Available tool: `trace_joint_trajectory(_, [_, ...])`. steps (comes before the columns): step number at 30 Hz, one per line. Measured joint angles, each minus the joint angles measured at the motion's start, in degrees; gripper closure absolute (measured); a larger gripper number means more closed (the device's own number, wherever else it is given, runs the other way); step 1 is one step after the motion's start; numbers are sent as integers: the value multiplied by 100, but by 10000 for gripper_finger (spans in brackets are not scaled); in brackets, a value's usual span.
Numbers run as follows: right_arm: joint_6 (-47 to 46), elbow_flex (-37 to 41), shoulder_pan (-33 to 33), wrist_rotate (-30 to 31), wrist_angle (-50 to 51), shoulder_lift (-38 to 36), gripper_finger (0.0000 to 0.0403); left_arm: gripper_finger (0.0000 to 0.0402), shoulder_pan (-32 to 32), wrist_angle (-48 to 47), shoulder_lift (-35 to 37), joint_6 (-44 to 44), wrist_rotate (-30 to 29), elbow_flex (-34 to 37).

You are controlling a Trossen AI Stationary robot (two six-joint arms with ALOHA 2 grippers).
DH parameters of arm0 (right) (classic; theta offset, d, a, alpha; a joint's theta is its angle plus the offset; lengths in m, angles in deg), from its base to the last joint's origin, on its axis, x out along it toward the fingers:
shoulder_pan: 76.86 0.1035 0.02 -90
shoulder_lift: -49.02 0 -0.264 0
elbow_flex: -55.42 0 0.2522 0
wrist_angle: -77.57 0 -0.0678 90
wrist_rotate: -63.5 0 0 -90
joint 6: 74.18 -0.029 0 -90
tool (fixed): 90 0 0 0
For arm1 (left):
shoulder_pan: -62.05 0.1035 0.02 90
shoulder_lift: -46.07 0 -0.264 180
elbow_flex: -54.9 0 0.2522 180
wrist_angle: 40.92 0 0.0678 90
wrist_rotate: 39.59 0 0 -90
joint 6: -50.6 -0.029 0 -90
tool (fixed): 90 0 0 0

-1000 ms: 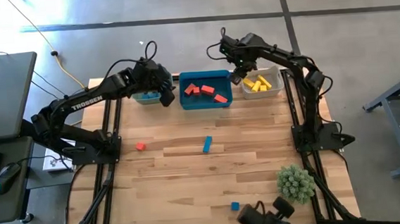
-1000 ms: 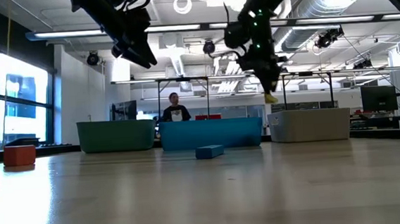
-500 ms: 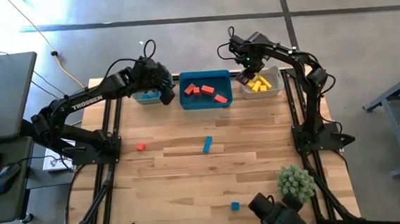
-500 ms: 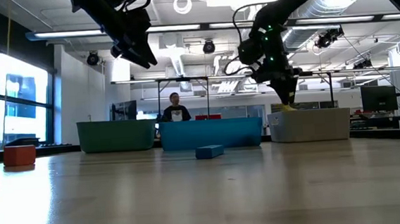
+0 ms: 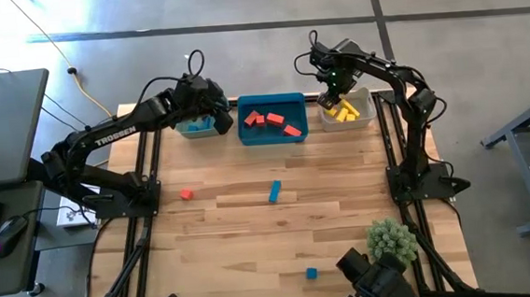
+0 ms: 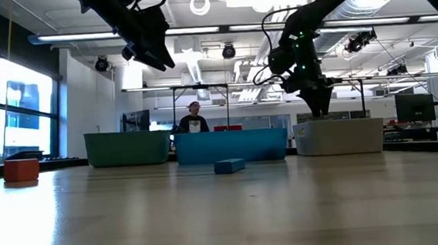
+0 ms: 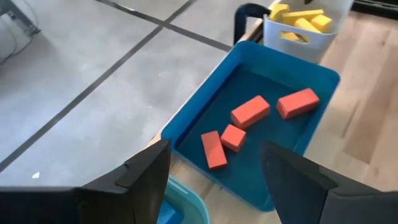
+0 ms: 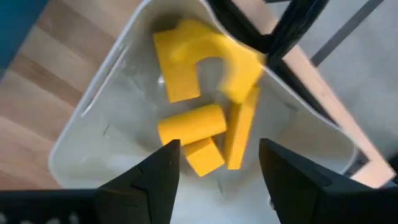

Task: Sort & place blocks by color
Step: Put the blue block into the green bin

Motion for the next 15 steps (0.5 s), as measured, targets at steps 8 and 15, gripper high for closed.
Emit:
trace_joint_trajectory(8, [-293,-4,51,-1397,508,-59,196,168,0,-58,0,249,-123,0])
trace_joint_trajectory(15, [-590,-7,461,-2379,623,-412,195,170,0,-58,0,402,-121,0])
